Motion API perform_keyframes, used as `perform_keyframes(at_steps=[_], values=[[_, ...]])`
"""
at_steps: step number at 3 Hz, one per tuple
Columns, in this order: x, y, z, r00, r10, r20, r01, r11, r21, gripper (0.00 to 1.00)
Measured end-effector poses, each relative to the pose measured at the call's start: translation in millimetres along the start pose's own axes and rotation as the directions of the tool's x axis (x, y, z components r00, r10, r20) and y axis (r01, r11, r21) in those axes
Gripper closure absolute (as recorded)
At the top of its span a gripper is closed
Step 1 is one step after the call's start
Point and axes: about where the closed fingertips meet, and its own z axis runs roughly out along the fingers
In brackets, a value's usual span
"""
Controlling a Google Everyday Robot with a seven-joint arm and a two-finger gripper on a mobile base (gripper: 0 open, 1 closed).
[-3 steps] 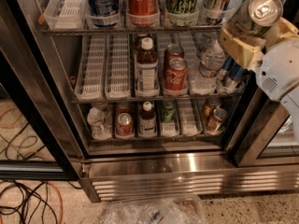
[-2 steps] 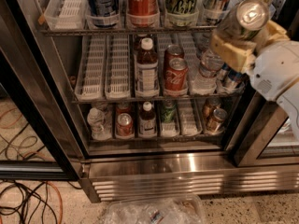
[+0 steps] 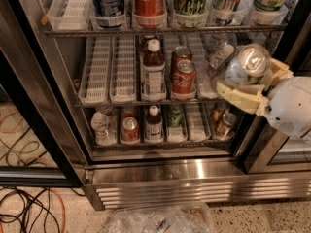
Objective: Pick 7up can from top shelf of fridge
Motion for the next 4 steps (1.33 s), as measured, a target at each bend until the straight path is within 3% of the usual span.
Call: perform_keyframes(at_steps=[1, 2, 3, 4], values=[[-1.0, 21.3, -22.3, 1.0, 0.022, -0.004, -0.022, 0.9925, -0.12, 1.0], [-12.9, 57.5, -26.4, 0.997, 0.075, 0.027, -0.064, 0.9575, -0.281, 1.0], [-15.4, 68.6, -28.7, 0.997, 0.076, 0.031, -0.062, 0.9446, -0.322, 1.0], [-15.4, 68.6, -28.7, 0.997, 0.076, 0.031, -0.062, 0.9446, -0.322, 1.0]])
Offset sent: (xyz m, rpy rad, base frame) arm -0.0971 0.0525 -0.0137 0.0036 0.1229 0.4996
